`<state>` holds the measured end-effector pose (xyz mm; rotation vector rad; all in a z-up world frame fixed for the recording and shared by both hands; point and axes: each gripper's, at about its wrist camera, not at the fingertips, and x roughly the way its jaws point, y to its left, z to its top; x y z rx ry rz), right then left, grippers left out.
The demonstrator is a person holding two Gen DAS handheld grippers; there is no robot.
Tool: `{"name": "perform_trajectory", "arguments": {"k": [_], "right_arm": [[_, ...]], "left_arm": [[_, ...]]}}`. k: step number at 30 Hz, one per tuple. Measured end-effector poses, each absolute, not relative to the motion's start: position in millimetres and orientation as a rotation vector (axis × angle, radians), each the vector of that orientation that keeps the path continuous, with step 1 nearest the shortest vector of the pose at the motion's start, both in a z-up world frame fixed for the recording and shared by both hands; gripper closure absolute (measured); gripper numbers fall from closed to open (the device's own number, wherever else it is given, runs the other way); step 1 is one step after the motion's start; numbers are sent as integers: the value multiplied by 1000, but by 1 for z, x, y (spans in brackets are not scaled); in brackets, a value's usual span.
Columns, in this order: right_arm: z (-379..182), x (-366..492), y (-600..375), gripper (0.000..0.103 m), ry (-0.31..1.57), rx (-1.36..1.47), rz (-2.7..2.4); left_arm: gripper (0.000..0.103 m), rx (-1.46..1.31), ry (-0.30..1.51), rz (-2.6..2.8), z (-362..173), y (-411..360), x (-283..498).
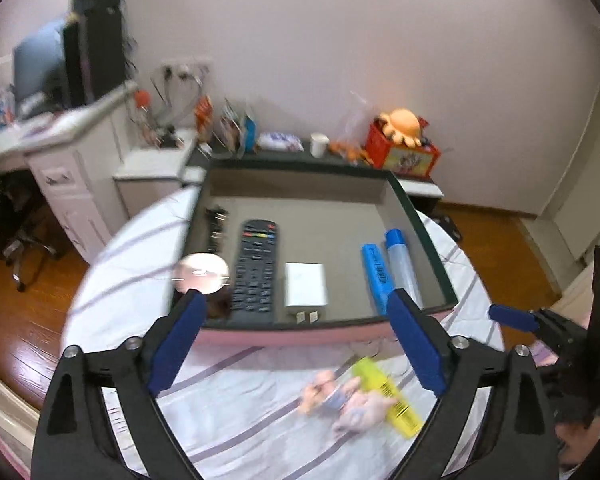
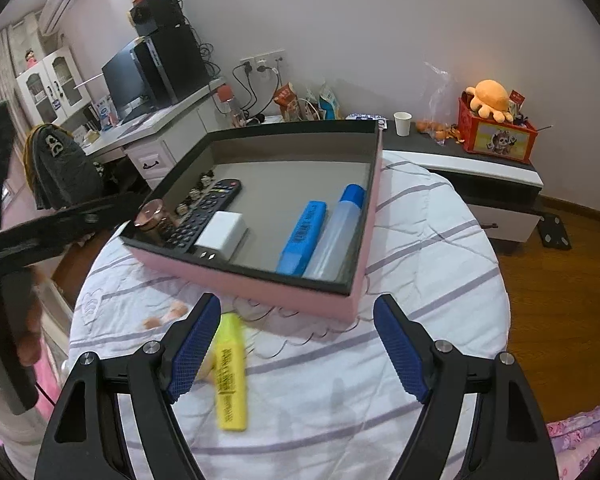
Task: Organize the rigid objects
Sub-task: 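Lower the charger into the box beside the remote and open the left gripper, then move the right gripper onto the yellow highlighter and close on it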
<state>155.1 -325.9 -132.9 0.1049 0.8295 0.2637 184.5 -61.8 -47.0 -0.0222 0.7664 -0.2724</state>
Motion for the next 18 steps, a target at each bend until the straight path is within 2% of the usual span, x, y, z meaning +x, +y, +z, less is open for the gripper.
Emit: {"name": "perform_trajectory", "arguments": {"k": [2, 4, 18], "right_arm": [[-130, 147, -320, 23, 822, 101, 266], [-128, 139, -315, 23, 819, 94, 266], [-130, 98, -284, 23, 839, 41, 235]], "left_arm": [[2, 19, 724, -234, -44, -50, 162], [1, 57, 714, -197, -47, -42, 147], [1, 141, 763, -186, -86, -38, 98]]}}
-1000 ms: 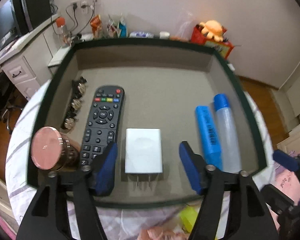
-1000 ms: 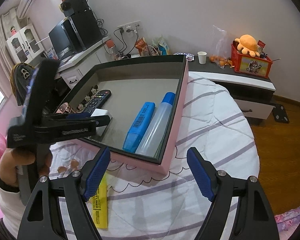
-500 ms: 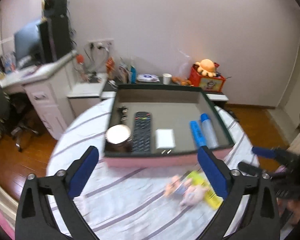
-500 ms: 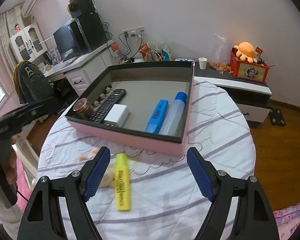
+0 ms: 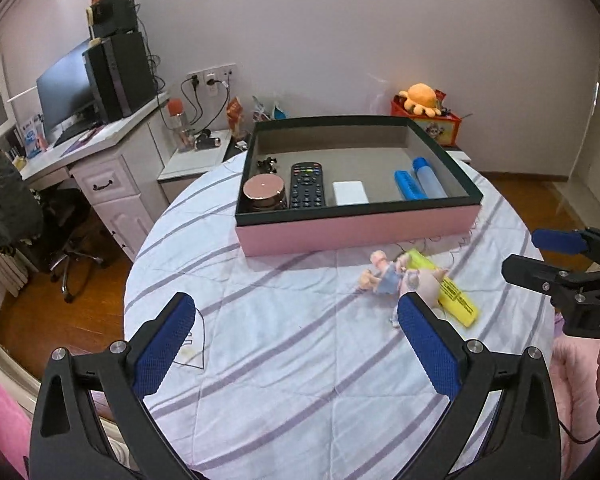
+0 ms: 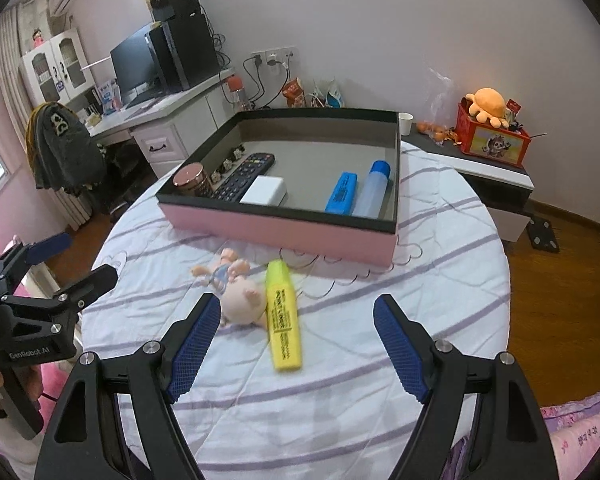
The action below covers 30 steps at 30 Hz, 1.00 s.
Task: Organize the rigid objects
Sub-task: 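Move the right gripper onto the yellow highlighter and close on it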
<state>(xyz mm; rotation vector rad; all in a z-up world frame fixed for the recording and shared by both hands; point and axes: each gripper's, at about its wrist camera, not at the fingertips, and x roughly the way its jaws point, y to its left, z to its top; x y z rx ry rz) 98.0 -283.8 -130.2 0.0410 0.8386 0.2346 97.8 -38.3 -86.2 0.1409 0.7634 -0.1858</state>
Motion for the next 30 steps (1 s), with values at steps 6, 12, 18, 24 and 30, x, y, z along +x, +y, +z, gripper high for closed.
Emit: {"name": "perform_trajectory", "arguments": {"k": [6, 12, 18, 24, 30], "right_arm": [[-127, 90, -272, 23, 838, 13, 231], [-131, 90, -267, 23, 853, -10, 206], [-148, 98, -265, 23, 887, -63, 163], [-174, 116, -257, 23, 946, -129, 155], [-197, 133, -250, 23, 986, -194, 164]], "left_arm": [[1, 140, 759, -210, -85, -44, 89], [1, 141, 777, -216, -93, -44, 88], [1, 154, 814, -214, -107, -44, 94], [1, 161, 858, -205, -123, -42, 104], [1, 164, 874, -204, -129, -39, 112]]}}
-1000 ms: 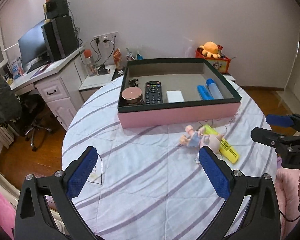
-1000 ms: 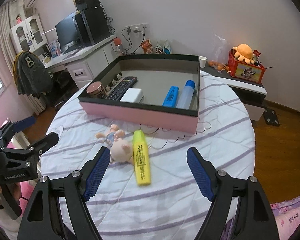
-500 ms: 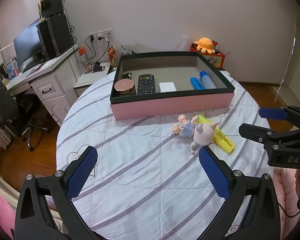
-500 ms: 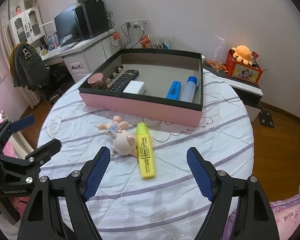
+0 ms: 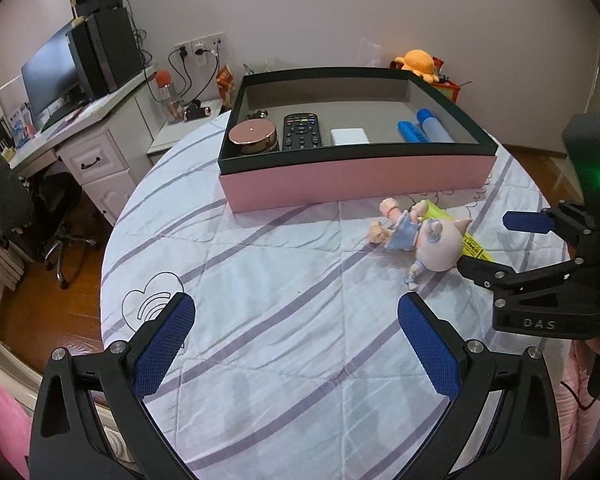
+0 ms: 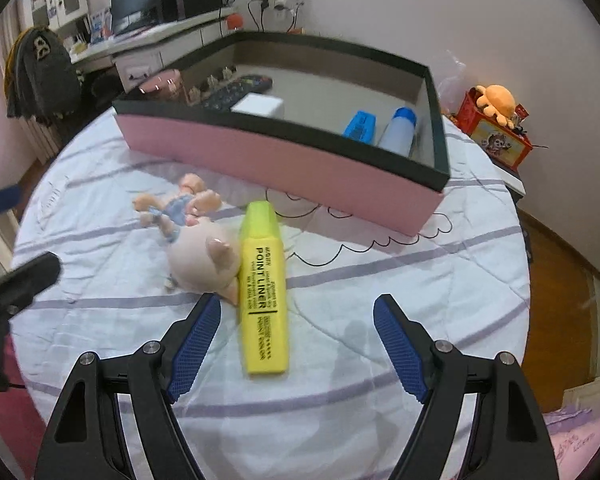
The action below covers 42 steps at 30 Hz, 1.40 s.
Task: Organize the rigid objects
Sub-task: 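Move the right gripper onto the yellow highlighter and close on it, then lift the yellow highlighter with the right gripper and carry it over the box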
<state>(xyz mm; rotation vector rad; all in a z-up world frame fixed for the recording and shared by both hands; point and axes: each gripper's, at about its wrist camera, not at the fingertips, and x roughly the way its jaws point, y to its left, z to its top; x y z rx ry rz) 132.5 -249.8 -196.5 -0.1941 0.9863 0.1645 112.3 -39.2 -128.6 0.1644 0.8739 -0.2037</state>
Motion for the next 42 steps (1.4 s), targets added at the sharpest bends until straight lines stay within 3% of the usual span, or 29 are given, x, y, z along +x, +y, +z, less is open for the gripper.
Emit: {"name": "perform_trajectory", "arguments": {"k": [8, 14, 24, 25, 26, 27, 42], "right_arm": [[-209, 144, -256, 24, 1006, -190, 227], [-205, 152, -264, 48, 1007, -154, 226], [-205, 166, -266, 50, 1028, -154, 249], [-205, 166, -265, 54, 1023, -165, 255], [-204, 165, -265, 69, 1014, -168, 261], [-204, 164, -266, 76, 1009, -160, 275], [-183, 136, -285, 76, 976, -38, 304]], "left_arm": [[1, 164, 897, -206, -137, -38, 121], [1, 158, 890, -216, -135, -41, 123], [1, 171, 887, -219, -132, -45, 119], [1, 172, 887, -219, -132, -46, 118], [1, 171, 885, -217, -132, -46, 117], [1, 171, 885, -217, -131, -46, 117], [1, 178, 880, -240, -129, -49, 110]]}}
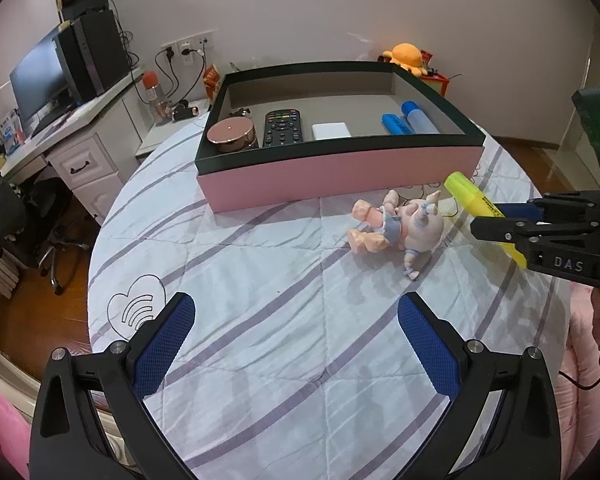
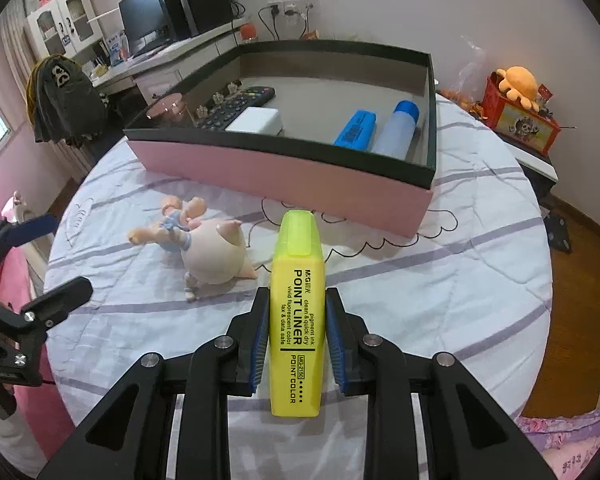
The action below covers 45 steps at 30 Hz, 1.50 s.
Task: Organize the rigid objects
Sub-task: 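Lift the yellow highlighter with the right gripper and carry it over the box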
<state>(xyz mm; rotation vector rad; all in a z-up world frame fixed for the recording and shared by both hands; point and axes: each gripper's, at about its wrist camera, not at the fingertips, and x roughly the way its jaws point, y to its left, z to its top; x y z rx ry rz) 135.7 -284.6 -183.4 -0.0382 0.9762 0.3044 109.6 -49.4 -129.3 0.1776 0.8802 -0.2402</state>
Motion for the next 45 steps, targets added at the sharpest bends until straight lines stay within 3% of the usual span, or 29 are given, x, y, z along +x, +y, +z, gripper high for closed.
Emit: {"name": "perform_trajectory", "arguments": {"k": [13, 23, 33, 45], "right_arm": [[-147, 136, -285, 76, 900, 44, 345], [-115, 206, -269, 76, 845, 134, 290], [-161, 282, -255, 76, 970, 204, 197], [-190, 294, -251, 76, 1038, 164, 88]], "left_arm": [[1, 132, 856, -238, -122, -38, 111], [1, 119, 818, -251, -111, -33, 129], [1, 141, 835, -290, -120, -31, 151], [1, 125, 857, -305, -130, -21, 160]]}}
